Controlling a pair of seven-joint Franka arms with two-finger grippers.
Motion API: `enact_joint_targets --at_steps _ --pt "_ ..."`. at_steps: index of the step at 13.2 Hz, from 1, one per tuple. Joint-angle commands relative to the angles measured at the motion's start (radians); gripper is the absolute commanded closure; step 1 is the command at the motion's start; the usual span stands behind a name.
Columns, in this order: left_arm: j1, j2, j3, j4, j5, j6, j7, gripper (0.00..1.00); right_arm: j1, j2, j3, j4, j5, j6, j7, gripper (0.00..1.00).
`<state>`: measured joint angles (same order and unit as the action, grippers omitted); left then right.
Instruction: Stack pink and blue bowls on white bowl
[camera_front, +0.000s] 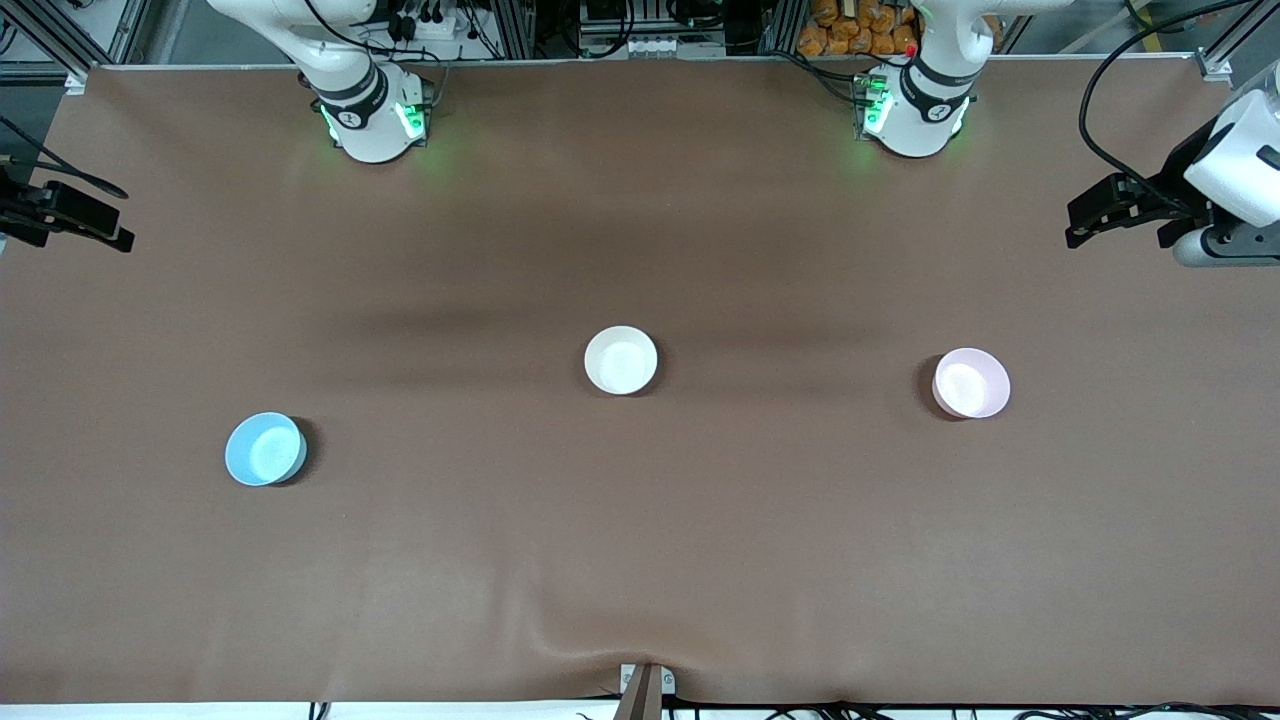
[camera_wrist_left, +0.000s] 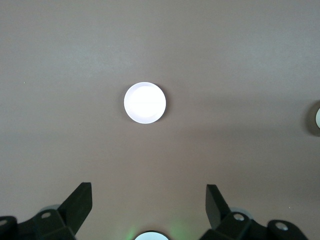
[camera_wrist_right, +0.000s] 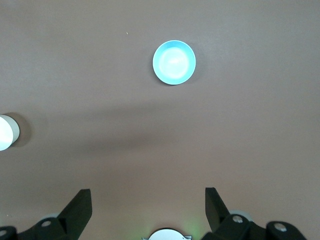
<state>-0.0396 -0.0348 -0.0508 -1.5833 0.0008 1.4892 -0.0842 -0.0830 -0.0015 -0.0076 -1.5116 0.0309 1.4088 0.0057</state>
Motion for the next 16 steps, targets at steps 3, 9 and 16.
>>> enact_joint_targets --at_steps 3,9,16 --pt "0.001 0.003 0.006 0.011 -0.004 -0.010 0.057 0.00 0.000 -0.008 0.001 -0.002 -0.011 -0.005 -0.001 0.00" --pt "0.001 0.013 0.017 0.008 -0.015 -0.010 0.066 0.00 0.000 -0.009 0.001 -0.002 -0.009 -0.005 -0.001 0.00" --pt "0.009 0.023 0.003 0.008 -0.010 -0.006 0.064 0.00 0.000 -0.009 0.001 -0.002 -0.009 -0.005 -0.001 0.00"
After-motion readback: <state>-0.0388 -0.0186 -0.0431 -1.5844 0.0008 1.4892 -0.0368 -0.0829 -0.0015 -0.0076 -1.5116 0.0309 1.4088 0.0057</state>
